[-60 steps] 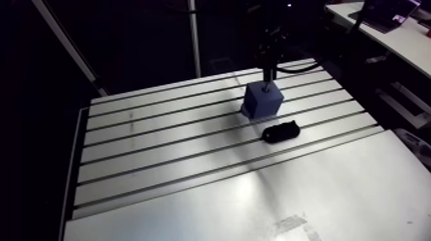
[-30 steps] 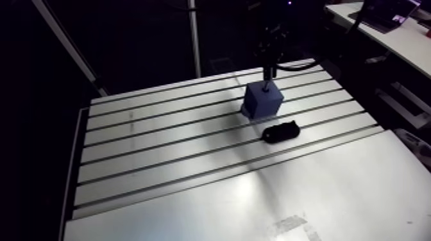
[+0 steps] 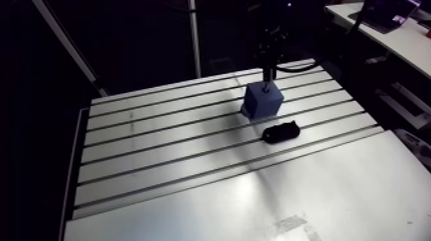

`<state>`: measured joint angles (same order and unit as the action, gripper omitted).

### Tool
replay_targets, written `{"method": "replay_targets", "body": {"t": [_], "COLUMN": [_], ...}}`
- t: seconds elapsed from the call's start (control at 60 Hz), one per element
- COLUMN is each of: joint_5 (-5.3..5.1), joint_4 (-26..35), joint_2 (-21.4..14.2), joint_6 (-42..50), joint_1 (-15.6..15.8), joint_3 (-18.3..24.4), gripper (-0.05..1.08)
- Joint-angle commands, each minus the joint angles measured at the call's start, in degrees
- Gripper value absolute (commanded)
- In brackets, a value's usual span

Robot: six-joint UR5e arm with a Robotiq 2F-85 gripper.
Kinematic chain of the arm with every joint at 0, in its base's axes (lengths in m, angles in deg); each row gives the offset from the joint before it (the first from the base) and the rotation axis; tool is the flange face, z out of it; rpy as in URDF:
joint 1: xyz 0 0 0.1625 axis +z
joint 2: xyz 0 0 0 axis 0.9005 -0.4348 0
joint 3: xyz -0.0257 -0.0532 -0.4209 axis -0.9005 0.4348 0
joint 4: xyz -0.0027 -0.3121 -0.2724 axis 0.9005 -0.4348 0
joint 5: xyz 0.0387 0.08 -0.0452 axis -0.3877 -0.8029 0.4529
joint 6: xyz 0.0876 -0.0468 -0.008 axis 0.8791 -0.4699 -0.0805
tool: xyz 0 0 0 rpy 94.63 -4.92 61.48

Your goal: Pick up the M10 bolt and insert it into the hex recess until seated.

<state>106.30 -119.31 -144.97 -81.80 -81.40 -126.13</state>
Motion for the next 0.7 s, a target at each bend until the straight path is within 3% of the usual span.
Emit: {"method": "replay_targets", "body": {"t": [0.017,0.7], "joint_5": [0.00,0.08], "joint_4": [-0.01,-0.19], "joint_2": [0.00,0.00], "joint_6": [0.04,0.04], "joint_1": [0.04,-0.05], "joint_3": [-0.25,-0.44], "gripper": [1.07,1.07]}}
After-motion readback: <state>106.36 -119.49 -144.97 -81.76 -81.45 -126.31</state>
